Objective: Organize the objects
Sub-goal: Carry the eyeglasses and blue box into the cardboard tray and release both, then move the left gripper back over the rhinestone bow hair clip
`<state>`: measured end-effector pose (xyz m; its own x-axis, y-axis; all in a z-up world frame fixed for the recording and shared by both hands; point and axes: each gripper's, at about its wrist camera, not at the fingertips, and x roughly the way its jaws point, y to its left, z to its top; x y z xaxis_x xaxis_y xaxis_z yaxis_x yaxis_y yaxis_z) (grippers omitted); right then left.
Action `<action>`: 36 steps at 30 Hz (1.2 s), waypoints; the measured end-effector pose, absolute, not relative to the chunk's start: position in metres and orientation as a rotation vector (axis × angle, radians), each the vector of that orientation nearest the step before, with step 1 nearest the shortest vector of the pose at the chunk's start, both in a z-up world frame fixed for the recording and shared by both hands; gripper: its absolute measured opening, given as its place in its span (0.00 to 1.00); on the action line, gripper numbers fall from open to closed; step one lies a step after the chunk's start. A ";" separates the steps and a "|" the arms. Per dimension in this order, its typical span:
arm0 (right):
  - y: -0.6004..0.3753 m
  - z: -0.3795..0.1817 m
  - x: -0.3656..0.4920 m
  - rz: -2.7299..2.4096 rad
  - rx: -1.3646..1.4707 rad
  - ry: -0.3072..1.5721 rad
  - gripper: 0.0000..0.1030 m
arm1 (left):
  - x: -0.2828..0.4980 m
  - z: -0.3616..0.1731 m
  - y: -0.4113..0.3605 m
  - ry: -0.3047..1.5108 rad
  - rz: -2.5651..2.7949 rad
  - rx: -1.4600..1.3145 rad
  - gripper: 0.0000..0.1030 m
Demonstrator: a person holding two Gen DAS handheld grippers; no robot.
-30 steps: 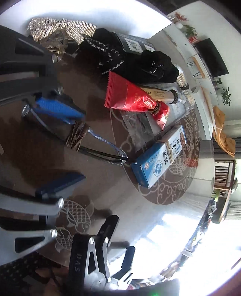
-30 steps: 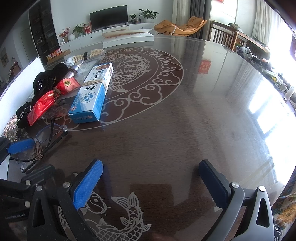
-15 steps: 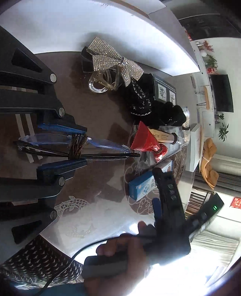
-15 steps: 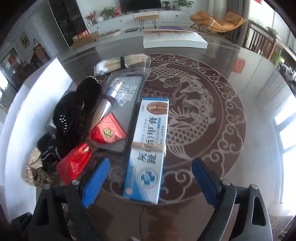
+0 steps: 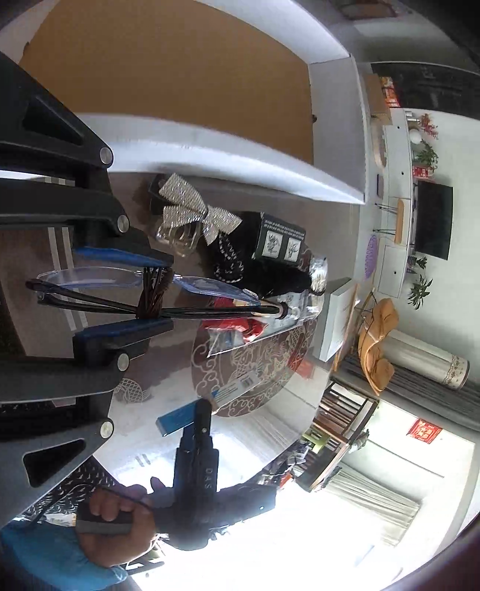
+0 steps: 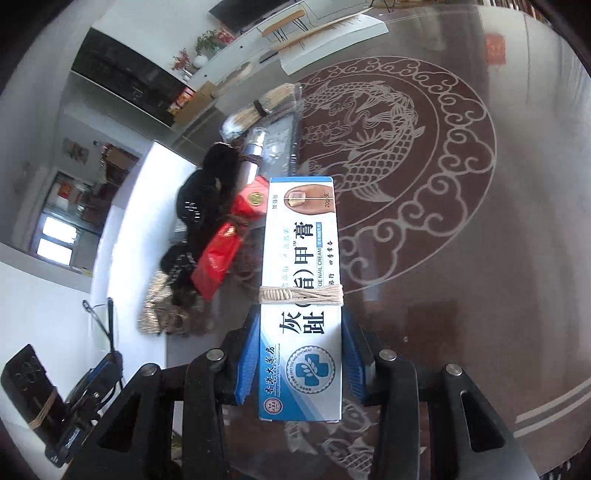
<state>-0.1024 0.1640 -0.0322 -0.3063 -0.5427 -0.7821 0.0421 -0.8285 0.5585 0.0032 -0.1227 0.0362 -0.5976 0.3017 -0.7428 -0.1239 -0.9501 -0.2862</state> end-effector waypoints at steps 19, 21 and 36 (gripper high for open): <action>-0.184 0.052 -0.046 -1.805 1.333 -0.177 0.78 | 0.033 0.005 -0.333 -0.454 3.014 -1.657 0.62; -0.177 0.048 -0.041 -1.879 1.302 -0.118 0.82 | 0.036 0.006 -0.327 -0.461 3.025 -1.599 0.68; 0.111 -0.031 -0.045 -2.779 1.362 -0.010 0.99 | -0.002 0.034 -0.096 -0.081 2.719 -1.264 0.80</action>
